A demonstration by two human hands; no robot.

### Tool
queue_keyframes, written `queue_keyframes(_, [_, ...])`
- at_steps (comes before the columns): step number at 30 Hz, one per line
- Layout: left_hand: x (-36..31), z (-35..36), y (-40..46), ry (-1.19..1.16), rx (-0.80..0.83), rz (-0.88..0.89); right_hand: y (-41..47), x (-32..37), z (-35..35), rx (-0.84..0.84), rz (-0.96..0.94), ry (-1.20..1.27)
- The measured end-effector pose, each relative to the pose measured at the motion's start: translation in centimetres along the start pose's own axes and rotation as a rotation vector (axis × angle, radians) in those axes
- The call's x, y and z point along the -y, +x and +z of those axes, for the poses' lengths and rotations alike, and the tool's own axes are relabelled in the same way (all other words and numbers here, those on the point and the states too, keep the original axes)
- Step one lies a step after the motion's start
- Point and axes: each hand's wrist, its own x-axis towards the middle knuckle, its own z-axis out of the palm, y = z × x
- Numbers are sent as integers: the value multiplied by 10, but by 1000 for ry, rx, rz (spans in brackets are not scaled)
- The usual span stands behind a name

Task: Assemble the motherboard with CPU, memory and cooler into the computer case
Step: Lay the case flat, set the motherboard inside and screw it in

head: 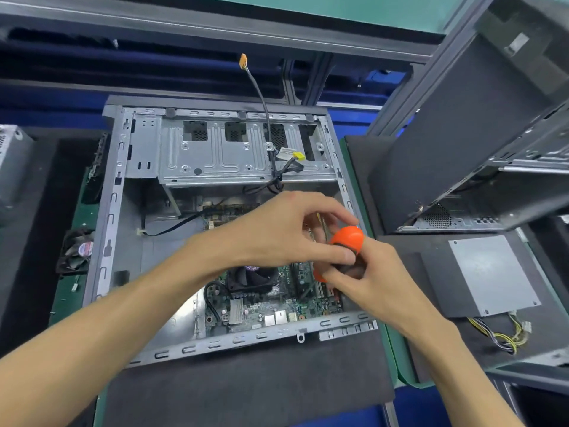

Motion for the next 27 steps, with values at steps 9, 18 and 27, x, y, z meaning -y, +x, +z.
queue_keyframes(9, [14,1,-3,10,-4,5,-3,7,1,93,-21,-70])
queue_keyframes(18, [20,7,-7,-66,-17,-27,-5,6,3,105,-78,-134])
queue_keyframes(27, [21,8,-12,-95,-9,-47,-10,4,6,89,-125,-194])
